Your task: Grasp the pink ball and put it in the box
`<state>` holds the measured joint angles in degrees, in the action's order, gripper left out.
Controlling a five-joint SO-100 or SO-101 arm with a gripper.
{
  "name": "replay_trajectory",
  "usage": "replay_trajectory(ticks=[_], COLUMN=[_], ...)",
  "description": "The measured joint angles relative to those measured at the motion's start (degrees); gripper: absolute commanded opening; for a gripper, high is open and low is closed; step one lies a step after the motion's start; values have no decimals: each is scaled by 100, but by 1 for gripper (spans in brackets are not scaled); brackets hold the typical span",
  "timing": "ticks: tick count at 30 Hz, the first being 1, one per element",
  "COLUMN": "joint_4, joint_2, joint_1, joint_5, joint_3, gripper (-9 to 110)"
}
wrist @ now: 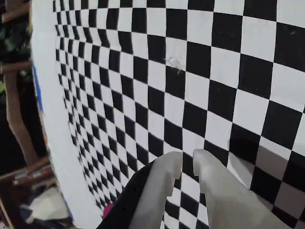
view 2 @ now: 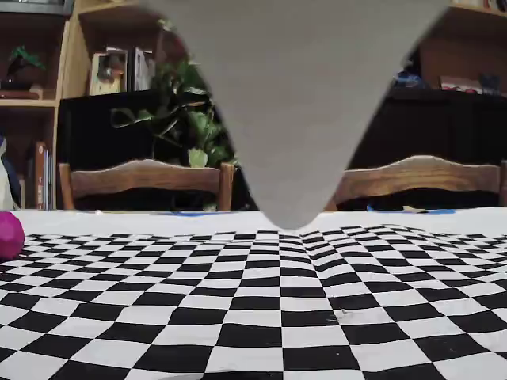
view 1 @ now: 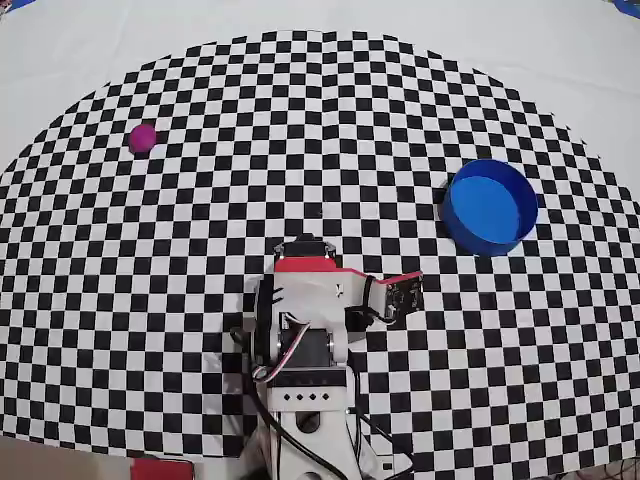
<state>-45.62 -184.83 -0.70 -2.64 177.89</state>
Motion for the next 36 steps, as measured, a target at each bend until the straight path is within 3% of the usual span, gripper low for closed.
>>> replay_trajectory(ticks=[36], joint_4=[334], joint_2=[0], joint_1=[0], joint_5=[0], joint_3=[0], gripper=[0])
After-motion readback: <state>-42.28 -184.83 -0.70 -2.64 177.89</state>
